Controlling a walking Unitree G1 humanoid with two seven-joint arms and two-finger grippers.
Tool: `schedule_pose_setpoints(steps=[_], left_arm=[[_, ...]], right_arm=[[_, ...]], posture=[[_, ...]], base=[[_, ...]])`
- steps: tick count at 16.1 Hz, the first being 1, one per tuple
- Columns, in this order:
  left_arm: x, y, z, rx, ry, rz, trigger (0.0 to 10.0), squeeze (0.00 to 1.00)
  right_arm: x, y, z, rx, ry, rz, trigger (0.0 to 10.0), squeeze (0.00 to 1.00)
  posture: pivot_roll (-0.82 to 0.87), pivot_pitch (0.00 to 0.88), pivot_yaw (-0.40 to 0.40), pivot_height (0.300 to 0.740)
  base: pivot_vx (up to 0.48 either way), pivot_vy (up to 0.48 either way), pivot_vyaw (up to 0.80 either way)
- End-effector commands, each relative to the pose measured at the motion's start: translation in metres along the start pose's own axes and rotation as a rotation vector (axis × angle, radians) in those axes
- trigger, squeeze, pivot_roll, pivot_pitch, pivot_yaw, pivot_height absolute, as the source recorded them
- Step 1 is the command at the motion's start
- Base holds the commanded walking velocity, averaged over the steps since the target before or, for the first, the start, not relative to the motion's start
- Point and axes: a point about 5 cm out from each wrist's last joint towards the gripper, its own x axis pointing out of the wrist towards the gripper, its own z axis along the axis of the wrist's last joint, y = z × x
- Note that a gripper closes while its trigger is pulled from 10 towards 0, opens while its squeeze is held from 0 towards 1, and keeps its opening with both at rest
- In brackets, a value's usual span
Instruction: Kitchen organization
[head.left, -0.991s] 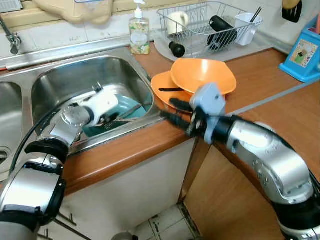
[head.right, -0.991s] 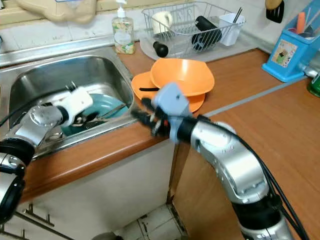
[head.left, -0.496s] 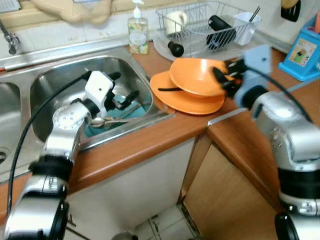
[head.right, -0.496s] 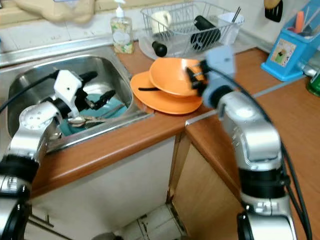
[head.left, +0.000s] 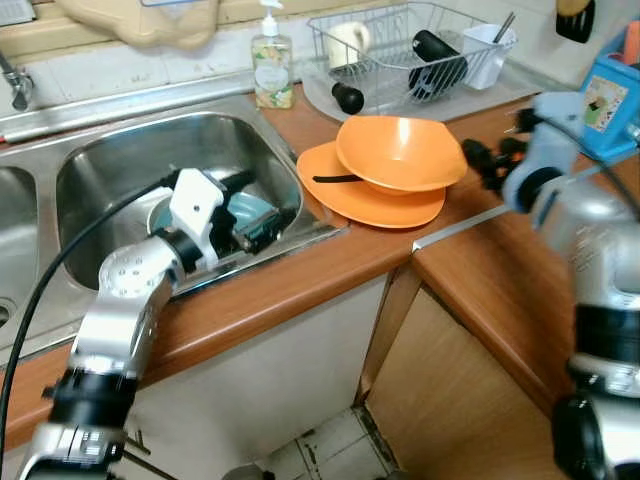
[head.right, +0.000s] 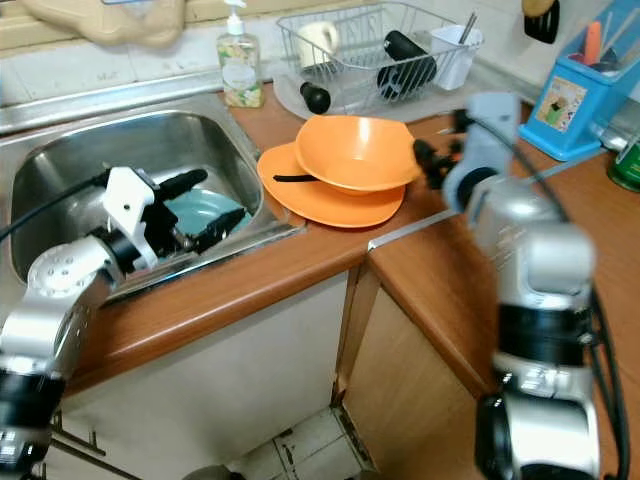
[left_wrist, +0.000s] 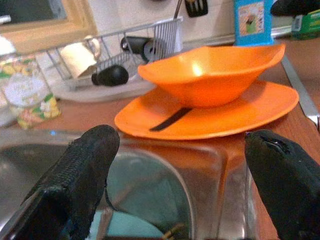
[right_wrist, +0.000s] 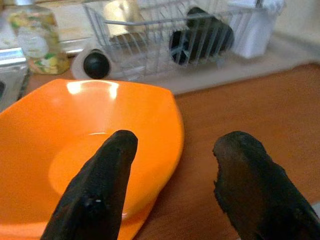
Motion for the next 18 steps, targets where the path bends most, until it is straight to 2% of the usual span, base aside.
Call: schedule_pose_setpoints(steps=[1, 2, 4, 8, 9, 10, 13, 15, 16, 18], left_arm=[[0.0, -0.002, 0.003, 0.0, 0.003, -0.001, 10.0, 0.02], [0.0, -0.004, 0.004, -0.009, 0.006, 0.002, 10.0, 0.0], [0.0, -0.008, 0.005, -0.019, 0.021, -0.006, 10.0, 0.0], [-0.001, -0.011, 0.005, -0.028, 0.038, -0.01, 10.0, 0.0], [-0.001, -0.012, 0.006, -0.028, 0.04, -0.012, 10.0, 0.0], [-0.001, -0.012, 0.006, -0.029, 0.042, -0.013, 10.0, 0.0], [0.0, -0.014, 0.008, -0.032, 0.049, -0.017, 10.0, 0.0], [0.0, -0.014, 0.008, -0.031, 0.05, -0.019, 10.0, 0.0], [0.0, -0.013, 0.009, -0.031, 0.051, -0.019, 10.0, 0.0], [0.0, -0.013, 0.008, -0.03, 0.053, -0.018, 10.0, 0.0]], right_arm=[[0.0, -0.005, 0.004, 0.053, 0.014, 0.019, 10.0, 0.0], [0.001, -0.007, 0.005, 0.073, 0.033, 0.035, 10.0, 0.0], [0.004, -0.011, 0.003, 0.168, 0.078, 0.069, 10.0, 0.0], [0.009, -0.011, -0.004, 0.331, 0.14, 0.134, 10.0, 0.0], [0.01, -0.01, -0.006, 0.354, 0.147, 0.147, 9.1, 0.0], [0.012, -0.009, -0.009, 0.379, 0.156, 0.159, 3.6, 0.0], [0.019, 0.0, -0.018, 0.458, 0.193, 0.208, 1.2, 0.0], [0.022, 0.004, -0.021, 0.475, 0.2, 0.222, 0.7, 0.0], [0.024, 0.007, -0.021, 0.502, 0.194, 0.242, 0.0, 0.0], [0.026, 0.01, -0.021, 0.519, 0.194, 0.256, 0.0, 0.0]], posture=[[-0.11, 0.0, -0.001, 0.74], [-0.11, 0.0, -0.002, 0.74], [-0.12, 0.0, -0.003, 0.74], [-0.12, 0.0, -0.004, 0.74], [-0.11, 0.0, -0.004, 0.74], [-0.11, 0.0, -0.004, 0.74], [-0.11, 0.0, -0.001, 0.74], [-0.1, 0.0, 0.0, 0.74], [-0.1, 0.0, -0.001, 0.74], [-0.1, 0.0, 0.0, 0.74]], base=[[0.0, 0.0, 0.0], [0.0, 0.0, 0.0], [0.0, 0.0, 0.0], [0.0, 0.0, 0.0], [0.0, 0.0, 0.0], [0.0, 0.0, 0.0], [0.0, 0.0, 0.0], [0.0, 0.0, 0.0], [0.0, 0.0, 0.0], [0.0, 0.0, 0.0]])
